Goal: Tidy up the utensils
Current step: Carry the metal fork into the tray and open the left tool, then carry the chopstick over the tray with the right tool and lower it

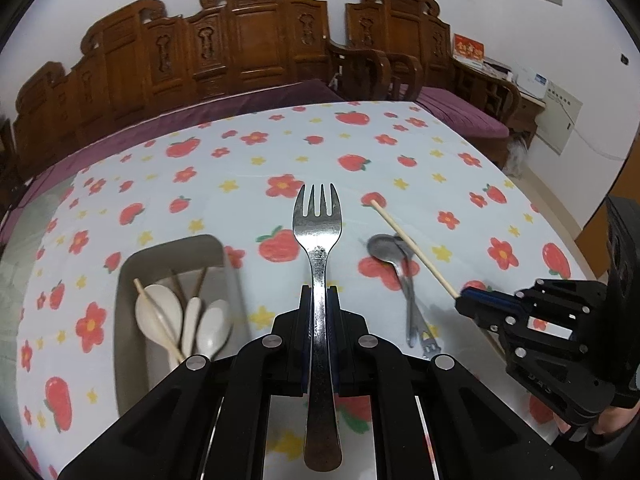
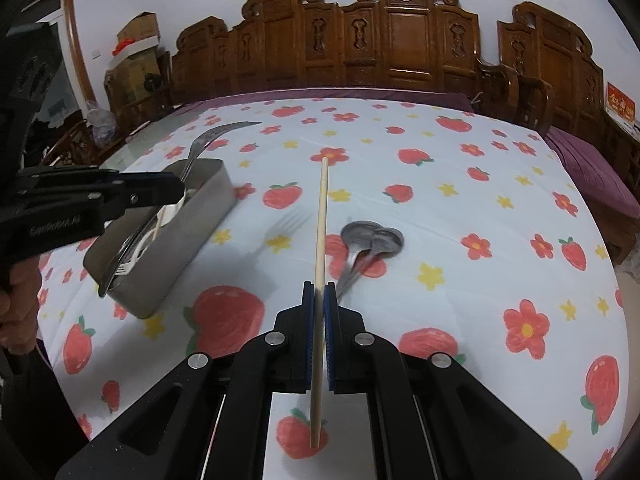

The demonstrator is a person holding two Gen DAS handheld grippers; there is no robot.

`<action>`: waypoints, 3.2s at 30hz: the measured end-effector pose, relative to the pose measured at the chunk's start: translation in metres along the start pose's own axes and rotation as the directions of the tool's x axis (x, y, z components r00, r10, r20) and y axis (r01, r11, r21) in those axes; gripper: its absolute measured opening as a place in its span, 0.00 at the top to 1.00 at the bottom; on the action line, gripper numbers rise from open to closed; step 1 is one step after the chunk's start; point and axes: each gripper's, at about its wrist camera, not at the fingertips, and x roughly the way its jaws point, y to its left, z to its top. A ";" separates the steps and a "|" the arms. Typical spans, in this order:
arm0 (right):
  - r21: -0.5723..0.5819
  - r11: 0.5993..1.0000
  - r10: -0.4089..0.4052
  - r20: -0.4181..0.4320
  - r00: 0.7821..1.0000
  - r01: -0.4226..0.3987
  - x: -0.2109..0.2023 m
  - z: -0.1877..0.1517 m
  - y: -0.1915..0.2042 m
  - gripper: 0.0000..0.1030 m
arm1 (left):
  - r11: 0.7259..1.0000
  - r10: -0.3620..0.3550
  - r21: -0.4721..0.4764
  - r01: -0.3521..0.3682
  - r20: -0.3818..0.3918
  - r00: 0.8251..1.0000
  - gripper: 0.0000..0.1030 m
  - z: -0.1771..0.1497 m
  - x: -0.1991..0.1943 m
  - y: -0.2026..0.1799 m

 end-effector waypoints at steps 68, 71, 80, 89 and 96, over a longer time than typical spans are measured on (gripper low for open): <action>-0.110 0.988 0.112 0.021 0.994 -0.109 -0.005 0.012 0.090 0.94 | 0.979 0.101 -0.183 -0.093 0.035 0.994 0.64 -0.052 -0.019 0.131; -0.106 0.987 0.121 0.021 0.992 -0.118 -0.007 0.014 0.098 0.94 | 0.975 0.117 -0.196 -0.104 0.056 0.992 0.50 -0.055 -0.031 0.135; -0.124 0.984 0.132 0.014 0.991 -0.129 -0.004 0.028 0.131 0.94 | 0.968 0.135 -0.226 -0.109 0.103 0.986 0.14 -0.064 -0.056 0.150; -0.067 0.983 0.171 -0.024 0.985 -0.172 0.028 0.050 0.153 0.94 | 0.964 0.179 -0.218 -0.150 0.122 0.976 0.12 -0.065 -0.066 0.167; -0.028 0.984 0.175 -0.062 0.983 -0.177 0.060 0.060 0.167 0.94 | 0.960 0.182 -0.237 -0.148 0.128 0.975 0.12 -0.066 -0.073 0.184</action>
